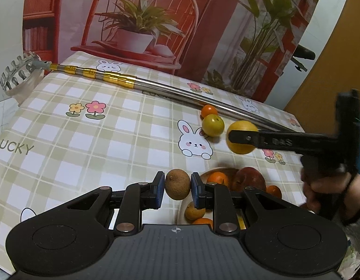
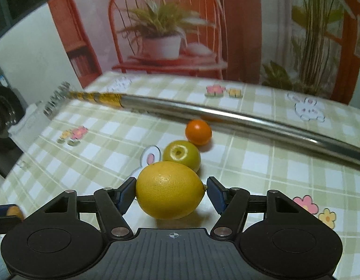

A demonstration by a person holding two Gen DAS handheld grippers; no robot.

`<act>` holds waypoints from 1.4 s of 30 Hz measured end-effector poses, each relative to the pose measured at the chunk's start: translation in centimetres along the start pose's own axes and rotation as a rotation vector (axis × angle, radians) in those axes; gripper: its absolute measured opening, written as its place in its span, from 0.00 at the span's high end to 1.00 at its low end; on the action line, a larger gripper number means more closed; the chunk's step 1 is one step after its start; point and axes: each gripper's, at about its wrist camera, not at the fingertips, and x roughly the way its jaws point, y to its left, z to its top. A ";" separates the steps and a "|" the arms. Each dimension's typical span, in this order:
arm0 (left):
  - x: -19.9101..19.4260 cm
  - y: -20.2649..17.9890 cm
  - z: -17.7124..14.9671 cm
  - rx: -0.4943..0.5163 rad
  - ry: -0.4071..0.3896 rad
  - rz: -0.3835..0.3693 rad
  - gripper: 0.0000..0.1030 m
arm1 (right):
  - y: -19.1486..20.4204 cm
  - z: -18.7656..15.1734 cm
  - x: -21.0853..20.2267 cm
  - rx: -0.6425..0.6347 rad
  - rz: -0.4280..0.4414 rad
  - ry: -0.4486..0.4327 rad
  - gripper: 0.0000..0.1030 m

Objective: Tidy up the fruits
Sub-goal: 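Carry the grapefruit onto the plate and open the right gripper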

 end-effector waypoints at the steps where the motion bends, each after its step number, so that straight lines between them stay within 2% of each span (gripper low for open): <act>1: 0.0 0.0 -0.1 0.000 0.002 -0.001 0.75 | 0.1 -0.2 -0.8 -0.003 0.012 -0.016 0.40; 6: -0.2 -0.2 -0.7 0.001 0.017 0.001 0.75 | 1.3 -1.9 -4.4 -0.087 0.060 -0.090 0.40; 11: -0.7 -0.1 -1.0 -0.005 0.018 0.011 0.75 | 3.8 -4.4 -6.5 -0.215 0.090 -0.118 0.40; 16: -1.1 -0.1 -1.2 -0.004 0.016 0.013 0.75 | 5.8 -5.8 -6.9 -0.265 0.138 -0.112 0.40; 42: -1.2 -0.1 -1.3 -0.024 0.019 0.008 0.75 | 8.8 -8.3 -6.2 -0.386 0.141 -0.029 0.40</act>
